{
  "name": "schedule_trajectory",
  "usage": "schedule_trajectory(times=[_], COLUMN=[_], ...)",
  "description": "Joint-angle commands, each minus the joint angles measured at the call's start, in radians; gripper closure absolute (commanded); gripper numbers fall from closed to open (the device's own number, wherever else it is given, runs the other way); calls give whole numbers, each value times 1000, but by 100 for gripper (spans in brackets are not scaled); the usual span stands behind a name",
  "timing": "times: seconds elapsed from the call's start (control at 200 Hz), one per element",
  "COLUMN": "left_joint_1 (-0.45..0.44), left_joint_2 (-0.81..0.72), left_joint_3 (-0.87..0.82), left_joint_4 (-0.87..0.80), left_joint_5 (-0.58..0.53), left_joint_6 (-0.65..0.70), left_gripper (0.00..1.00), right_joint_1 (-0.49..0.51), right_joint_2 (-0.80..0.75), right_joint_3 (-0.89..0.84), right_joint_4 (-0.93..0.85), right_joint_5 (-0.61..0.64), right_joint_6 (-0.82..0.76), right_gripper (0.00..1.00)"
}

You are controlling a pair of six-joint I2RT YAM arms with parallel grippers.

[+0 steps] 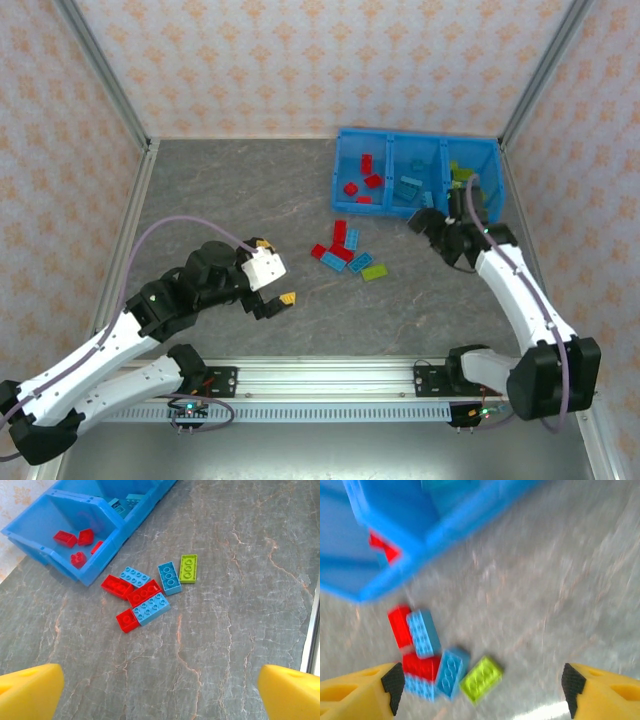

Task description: Sort the legos into containers by color

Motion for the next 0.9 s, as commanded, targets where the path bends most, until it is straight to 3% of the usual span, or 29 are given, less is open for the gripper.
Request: schedule_trajectory(times=[0.0,0.12,0.26,0.601,0.896], left_joint_1=[15,23,26,28,28], left_joint_2=[16,34,34,19,23], left_joint_3=[-11,-4,-4,-10,-10], left_joint_4=[22,16,14,16,14], left_joint_5=[34,39,38,17,18], left_joint_6=[7,4,2,2,4], left_gripper=[0,0,0,0,0], right_joint_1=[106,214,270,278,278], right_joint_2=[-25,57,227,426,499], right_joint_3=[-85,-82,-40,-5,16], right_joint_4=[-59,-58,-11,130,107], right_joint_5=[-11,3,-35,24,53], right_joint_6=[106,129,143,211,200], right_gripper=[22,27,26,25,24])
